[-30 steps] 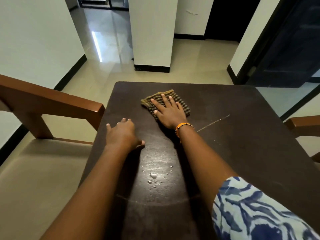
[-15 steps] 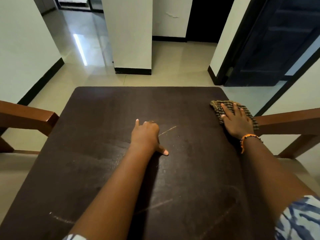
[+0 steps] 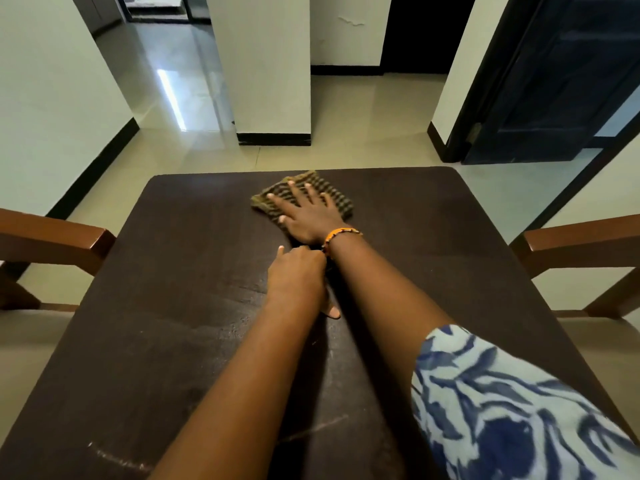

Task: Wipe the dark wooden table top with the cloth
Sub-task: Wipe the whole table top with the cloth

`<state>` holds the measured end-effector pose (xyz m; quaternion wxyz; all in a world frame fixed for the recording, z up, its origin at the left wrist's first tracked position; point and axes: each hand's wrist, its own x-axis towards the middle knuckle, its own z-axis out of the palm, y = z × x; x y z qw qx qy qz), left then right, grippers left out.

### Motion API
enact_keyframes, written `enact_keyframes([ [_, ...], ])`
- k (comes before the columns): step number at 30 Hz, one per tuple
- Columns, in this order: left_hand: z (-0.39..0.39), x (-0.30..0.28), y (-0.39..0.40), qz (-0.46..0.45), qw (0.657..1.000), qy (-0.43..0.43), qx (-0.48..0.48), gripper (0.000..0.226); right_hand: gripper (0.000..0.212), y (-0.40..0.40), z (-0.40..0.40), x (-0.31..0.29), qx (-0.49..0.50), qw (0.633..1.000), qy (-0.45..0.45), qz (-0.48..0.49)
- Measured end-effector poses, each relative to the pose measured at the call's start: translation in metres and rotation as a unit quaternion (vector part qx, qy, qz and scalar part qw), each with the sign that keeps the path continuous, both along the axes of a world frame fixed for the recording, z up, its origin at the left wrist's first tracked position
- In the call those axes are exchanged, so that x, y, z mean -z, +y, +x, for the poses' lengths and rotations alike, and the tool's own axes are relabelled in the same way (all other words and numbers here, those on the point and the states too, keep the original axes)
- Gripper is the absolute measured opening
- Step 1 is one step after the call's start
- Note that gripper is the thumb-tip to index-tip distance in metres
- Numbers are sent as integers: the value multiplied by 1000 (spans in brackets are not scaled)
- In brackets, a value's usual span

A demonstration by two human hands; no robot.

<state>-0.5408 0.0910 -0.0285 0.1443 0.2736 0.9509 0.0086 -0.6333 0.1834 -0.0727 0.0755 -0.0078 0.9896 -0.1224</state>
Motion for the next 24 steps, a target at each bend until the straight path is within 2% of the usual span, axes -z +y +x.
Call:
enact_keyframes([
  [2,0,-2,1,-12,1000,-3,0,69,49,7,-1,-1,-20,1000,-1,3],
  [5,1,-2,1,-32,999,-5,7,72,48,49,6,-2,18,1000,10,13],
  [11,4,-3,3,-70,997,2,30,85,49,179,42,-1,243,968,40,38],
  [15,3,-1,0,-73,997,17,31,88,51,180,38,-1,348,937,15,30],
  [18,4,0,-1,-73,997,19,33,88,52,142,11,-3,308,951,19,21],
  [24,2,-1,-1,-79,996,21,29,83,51,32,-36,1,85,996,23,12],
])
